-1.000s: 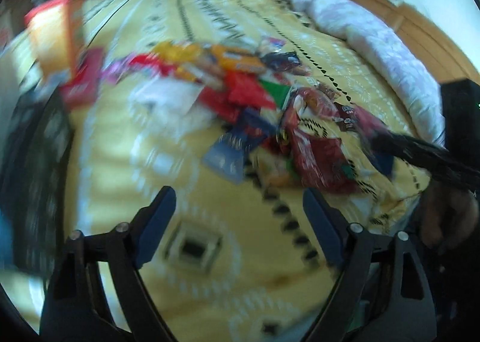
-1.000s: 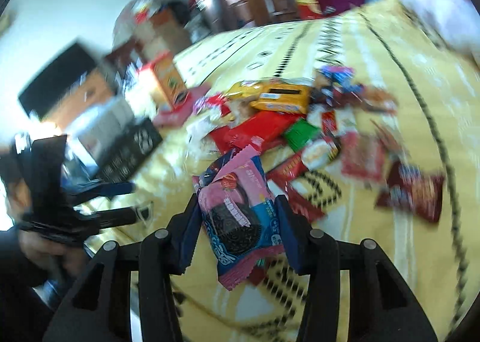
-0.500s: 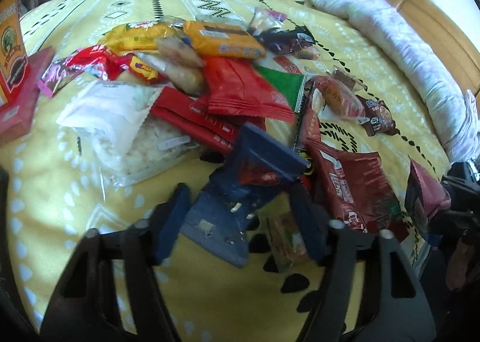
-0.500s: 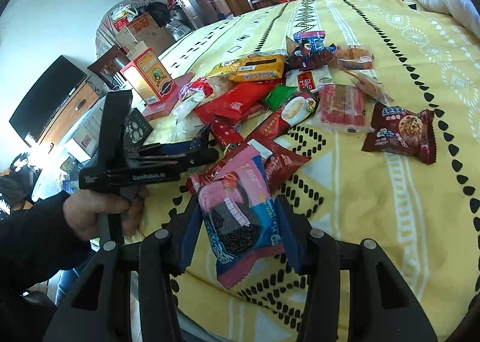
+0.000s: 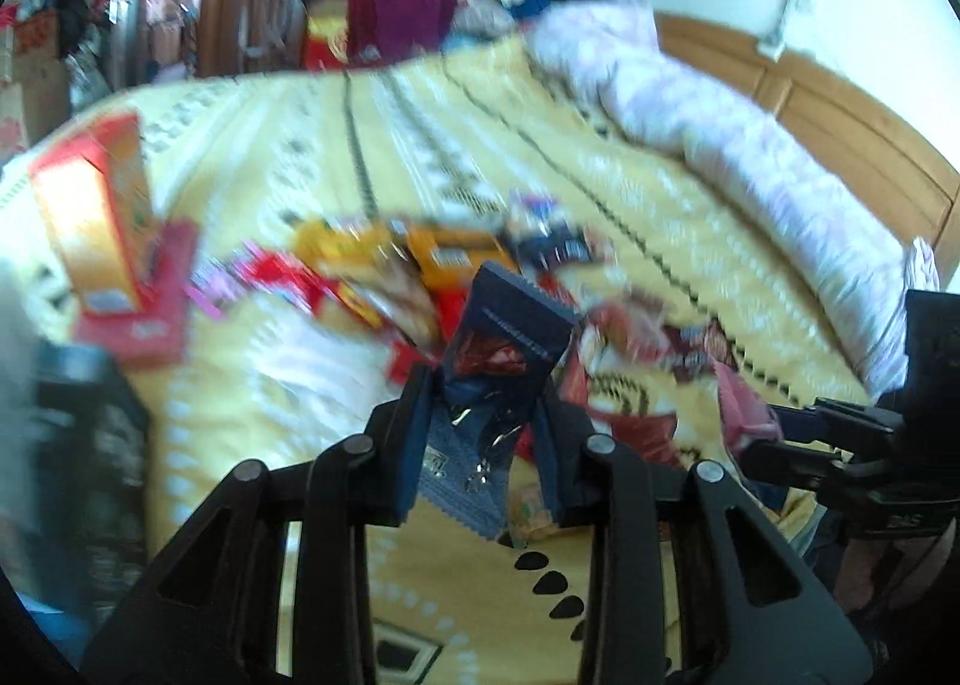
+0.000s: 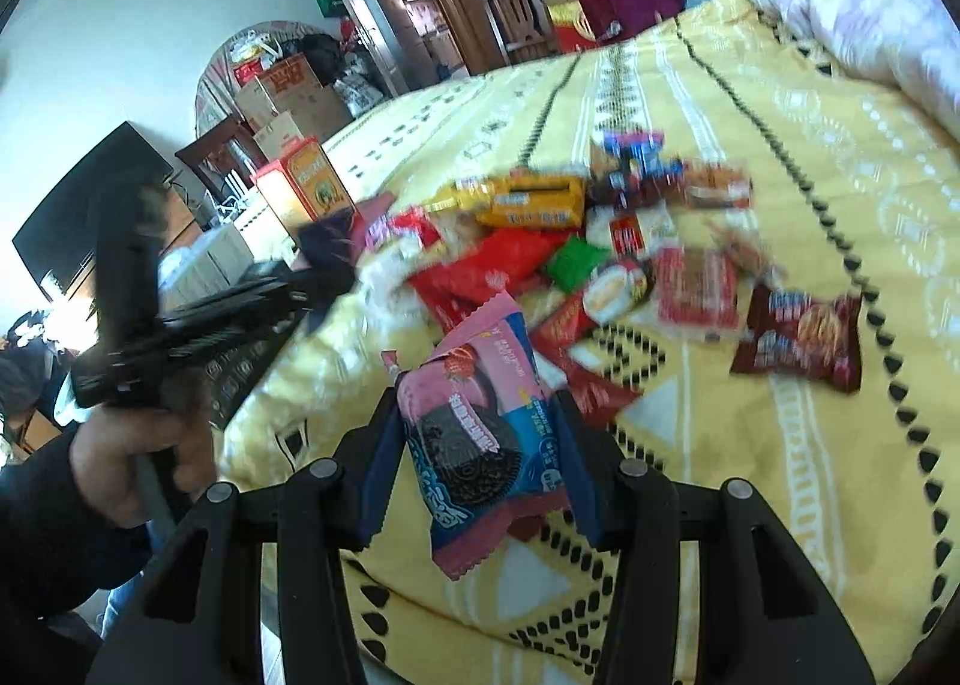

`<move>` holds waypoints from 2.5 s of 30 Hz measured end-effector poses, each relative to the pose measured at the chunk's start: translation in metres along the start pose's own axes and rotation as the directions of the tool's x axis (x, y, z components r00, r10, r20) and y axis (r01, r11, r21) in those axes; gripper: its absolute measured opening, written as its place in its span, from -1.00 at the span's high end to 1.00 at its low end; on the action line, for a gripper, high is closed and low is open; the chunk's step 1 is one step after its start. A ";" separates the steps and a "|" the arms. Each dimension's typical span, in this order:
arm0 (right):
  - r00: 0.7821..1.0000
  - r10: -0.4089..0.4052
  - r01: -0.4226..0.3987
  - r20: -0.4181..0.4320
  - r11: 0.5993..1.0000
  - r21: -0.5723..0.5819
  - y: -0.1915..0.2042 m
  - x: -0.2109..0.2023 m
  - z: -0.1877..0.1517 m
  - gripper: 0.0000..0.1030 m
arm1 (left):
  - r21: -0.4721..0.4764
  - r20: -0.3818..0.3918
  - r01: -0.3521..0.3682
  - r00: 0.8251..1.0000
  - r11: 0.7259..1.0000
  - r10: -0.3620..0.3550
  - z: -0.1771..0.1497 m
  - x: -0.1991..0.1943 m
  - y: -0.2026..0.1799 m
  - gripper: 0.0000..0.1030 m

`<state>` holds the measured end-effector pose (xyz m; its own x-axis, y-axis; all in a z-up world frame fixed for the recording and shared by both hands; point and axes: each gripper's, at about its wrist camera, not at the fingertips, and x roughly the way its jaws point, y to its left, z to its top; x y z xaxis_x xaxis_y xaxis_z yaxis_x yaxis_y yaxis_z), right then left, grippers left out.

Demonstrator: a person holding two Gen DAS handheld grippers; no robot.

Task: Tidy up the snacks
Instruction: 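Carry both held packs over the clear bowl, then open both tools to drop the packs into the bowl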

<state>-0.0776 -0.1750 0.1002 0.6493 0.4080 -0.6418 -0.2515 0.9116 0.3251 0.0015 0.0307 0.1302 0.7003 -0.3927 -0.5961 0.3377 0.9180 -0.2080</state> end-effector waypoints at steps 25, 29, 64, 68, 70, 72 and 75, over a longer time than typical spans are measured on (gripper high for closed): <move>0.926 0.377 -0.336 0.034 0.859 -0.386 0.306 0.033 0.124 -0.01 | -0.322 0.317 -0.302 0.859 0.897 0.402 0.010 -0.244 0.166 0.49; 0.907 0.420 -0.387 -0.007 0.828 -0.406 0.353 0.050 0.131 -0.01 | -0.366 0.315 -0.313 0.844 0.876 0.433 0.000 -0.258 0.184 0.50; 0.858 0.441 -0.514 -0.264 0.748 -0.420 0.475 0.135 0.097 -0.01 | -0.534 0.189 -0.348 0.839 0.770 0.511 -0.056 -0.290 0.256 0.50; 0.854 0.443 -0.520 -0.274 0.743 -0.421 0.478 0.137 0.095 -0.01 | -0.537 0.171 -0.356 0.842 0.765 0.512 -0.057 -0.289 0.258 0.49; 0.851 0.444 -0.525 -0.281 0.741 -0.420 0.481 0.138 0.093 -0.02 | -0.537 0.168 -0.357 0.843 0.764 0.511 -0.057 -0.289 0.259 0.44; 0.849 0.445 -0.527 -0.284 0.741 -0.415 0.481 0.140 0.091 -0.02 | -0.540 0.163 -0.356 0.845 0.763 0.510 -0.057 -0.289 0.261 0.44; 0.846 0.447 -0.532 -0.291 0.743 -0.405 0.481 0.143 0.090 -0.03 | -0.549 0.155 -0.355 0.846 0.757 0.510 -0.057 -0.288 0.262 0.42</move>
<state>-0.0411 0.3169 0.2275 0.2277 0.7671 -0.5997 -0.8236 0.4803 0.3016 -0.1478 0.3879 0.2033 0.8622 0.1269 -0.4904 -0.3384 0.8647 -0.3711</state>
